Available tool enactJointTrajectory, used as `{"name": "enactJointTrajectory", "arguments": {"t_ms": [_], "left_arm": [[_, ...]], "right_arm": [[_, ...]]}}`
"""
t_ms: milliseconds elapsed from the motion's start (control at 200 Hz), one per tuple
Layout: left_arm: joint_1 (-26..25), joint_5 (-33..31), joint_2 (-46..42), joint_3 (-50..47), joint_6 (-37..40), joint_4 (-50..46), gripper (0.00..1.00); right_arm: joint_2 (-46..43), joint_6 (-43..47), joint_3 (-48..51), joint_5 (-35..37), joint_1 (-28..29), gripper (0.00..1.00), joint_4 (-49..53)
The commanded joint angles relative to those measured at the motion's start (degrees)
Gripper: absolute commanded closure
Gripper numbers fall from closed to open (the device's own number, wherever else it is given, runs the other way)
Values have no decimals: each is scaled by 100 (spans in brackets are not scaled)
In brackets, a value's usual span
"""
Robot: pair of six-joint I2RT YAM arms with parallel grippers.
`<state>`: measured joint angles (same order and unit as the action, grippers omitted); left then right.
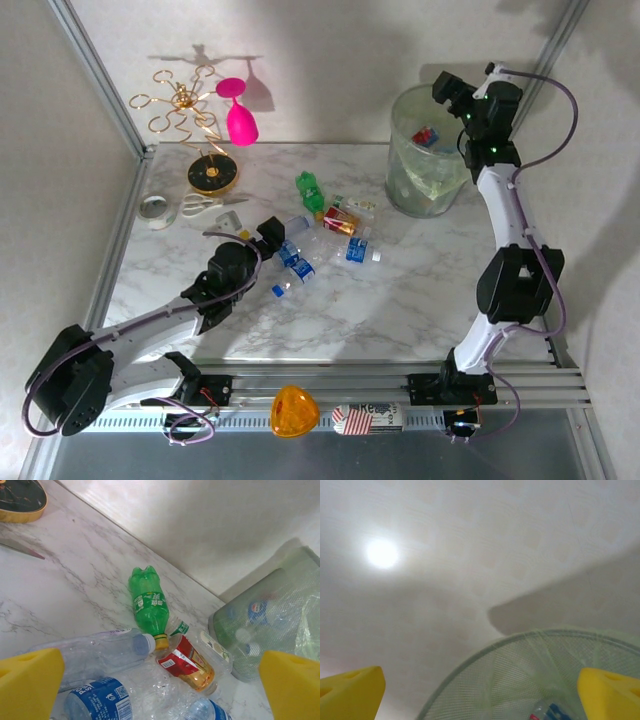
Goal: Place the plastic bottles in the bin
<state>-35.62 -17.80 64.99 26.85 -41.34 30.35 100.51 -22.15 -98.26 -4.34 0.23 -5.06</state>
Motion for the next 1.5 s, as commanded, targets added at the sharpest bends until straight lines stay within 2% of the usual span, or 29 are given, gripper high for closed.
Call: {"name": "enactJointTrajectory", "arguments": {"t_ms": [0,175,265,401,671,836,1042,1307,1492], "left_arm": [[72,96,156,28,-74,164,0],[90,329,453,142,-76,293,1],[106,407,612,202,-85,322,0],[129,444,796,273,-93,394,0],[169,482,988,440,-166,211,1],[195,455,904,388,-282,122,1],[222,326,646,254,-318,21,0],[281,176,381,66,-342,-64,1],[301,185,339,57,-357,-79,0]], "right_arm": [[-660,301,224,-259,252,1,7],[-1314,582,943,-434,803,1,248],[-1552,673,1378,-823,1059,1,407],[-1665,852,1871,-1370,1322,1,1036],[-1662,1604,3159,-1580,1794,1,1679],[-1145,2008,3097,-1305,2086,1,2114],[-51,2712,2273,-351,2622,1,3238],[805,3129,1896,750,3064,1,3719],[1335,3281,1704,1000,3254,5,3950]]}}
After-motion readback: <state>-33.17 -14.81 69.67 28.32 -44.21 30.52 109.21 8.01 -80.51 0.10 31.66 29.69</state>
